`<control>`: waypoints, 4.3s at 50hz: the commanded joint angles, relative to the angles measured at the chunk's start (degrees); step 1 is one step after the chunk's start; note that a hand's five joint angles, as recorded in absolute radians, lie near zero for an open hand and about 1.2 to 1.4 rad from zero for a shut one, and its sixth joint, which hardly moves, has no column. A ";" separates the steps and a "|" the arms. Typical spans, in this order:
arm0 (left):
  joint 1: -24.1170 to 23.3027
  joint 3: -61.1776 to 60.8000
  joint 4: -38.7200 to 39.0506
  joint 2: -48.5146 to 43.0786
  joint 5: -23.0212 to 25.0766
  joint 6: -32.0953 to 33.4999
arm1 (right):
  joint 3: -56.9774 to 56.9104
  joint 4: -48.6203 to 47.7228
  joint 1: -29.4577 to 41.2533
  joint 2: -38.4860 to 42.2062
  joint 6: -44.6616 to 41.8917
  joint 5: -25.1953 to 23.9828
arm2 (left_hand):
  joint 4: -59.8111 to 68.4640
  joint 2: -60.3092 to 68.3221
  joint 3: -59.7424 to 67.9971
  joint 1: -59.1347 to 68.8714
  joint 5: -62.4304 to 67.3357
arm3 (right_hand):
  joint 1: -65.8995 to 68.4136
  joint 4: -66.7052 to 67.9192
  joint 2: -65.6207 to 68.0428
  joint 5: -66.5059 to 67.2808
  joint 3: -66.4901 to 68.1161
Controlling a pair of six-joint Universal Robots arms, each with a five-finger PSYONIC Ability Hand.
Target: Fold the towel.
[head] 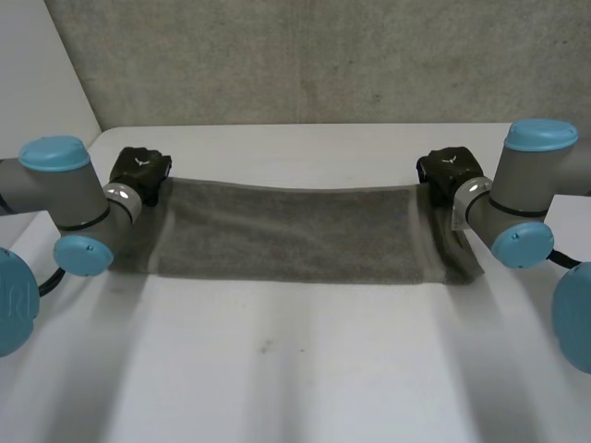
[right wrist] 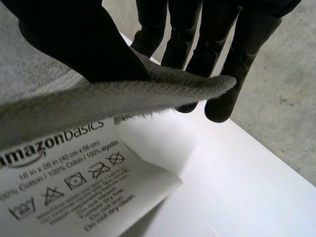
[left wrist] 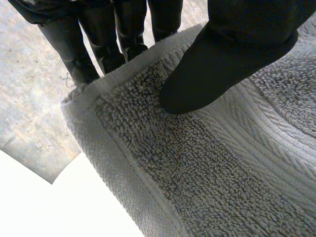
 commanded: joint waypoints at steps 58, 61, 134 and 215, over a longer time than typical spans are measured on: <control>-0.07 -45.93 2.00 37.55 0.78 -6.13 | 50.25 -11.93 -6.19 -24.86 -6.93 -0.99 | -58.87 -58.88 -58.82 -55.97 -58.34 | -36.26 -26.21 -25.95 -25.80 -26.09; -0.07 -46.11 2.27 37.55 0.78 -6.13 | 50.16 -12.11 -6.72 -24.50 -7.29 -0.90 | -58.71 -58.71 -58.65 -55.80 -58.17 | -29.67 -19.62 -19.36 -19.21 -19.50; 0.90 -48.22 3.94 40.27 0.69 -6.48 | 12.00 2.57 29.49 -11.47 1.23 -6.26 | -59.38 -59.39 -59.32 -56.47 -58.84 | -69.79 -59.73 -59.48 -59.32 -59.61; -17.54 -27.23 -2.47 28.34 -0.27 -23.70 | 34.34 -1.82 12.88 -27.67 24.25 -4.06 | -58.20 -58.21 -58.14 -55.29 -57.66 | -69.79 -59.73 -59.48 -59.32 -59.61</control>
